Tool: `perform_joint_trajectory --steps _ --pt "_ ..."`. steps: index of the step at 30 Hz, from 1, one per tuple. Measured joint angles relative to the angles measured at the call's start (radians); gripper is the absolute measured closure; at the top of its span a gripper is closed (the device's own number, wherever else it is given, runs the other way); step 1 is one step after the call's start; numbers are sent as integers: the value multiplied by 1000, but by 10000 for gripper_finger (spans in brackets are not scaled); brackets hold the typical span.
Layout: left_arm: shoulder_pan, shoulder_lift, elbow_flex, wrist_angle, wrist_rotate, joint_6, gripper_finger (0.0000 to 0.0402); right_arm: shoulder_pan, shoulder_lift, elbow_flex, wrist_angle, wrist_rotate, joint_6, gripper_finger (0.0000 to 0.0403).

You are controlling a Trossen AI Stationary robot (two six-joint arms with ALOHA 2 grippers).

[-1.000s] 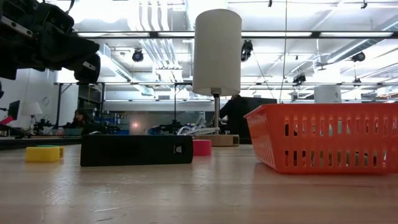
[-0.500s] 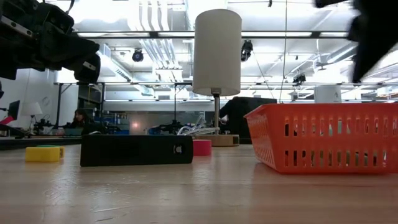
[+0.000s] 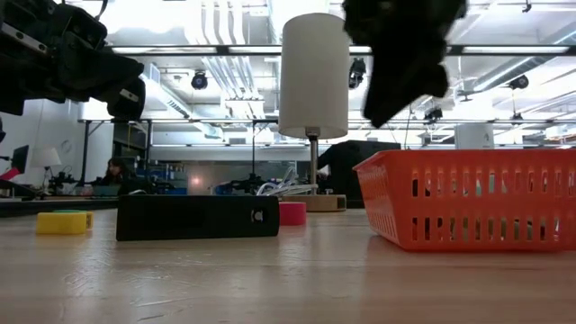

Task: Pick and place Stapler, Stapler remover, tape
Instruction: Put the red tape into the green basket

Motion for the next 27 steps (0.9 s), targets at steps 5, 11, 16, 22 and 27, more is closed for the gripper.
perform_joint_trajectory --steps 5,11,16,22,27 --pt "0 0 0 0 0 0 362 -86 19 0 70 -23 -25 286" --pt "0 0 0 0 0 0 362 -162 20 -3 158 -69 -98 279" --pt "0 0 0 0 0 0 362 -195 52 -5 248 -93 -128 265" --pt "0 0 0 0 0 0 362 -228 145 -5 267 -130 -186 237" --pt "0 0 0 0 -2 0 362 -260 206 7 275 -144 -173 218"
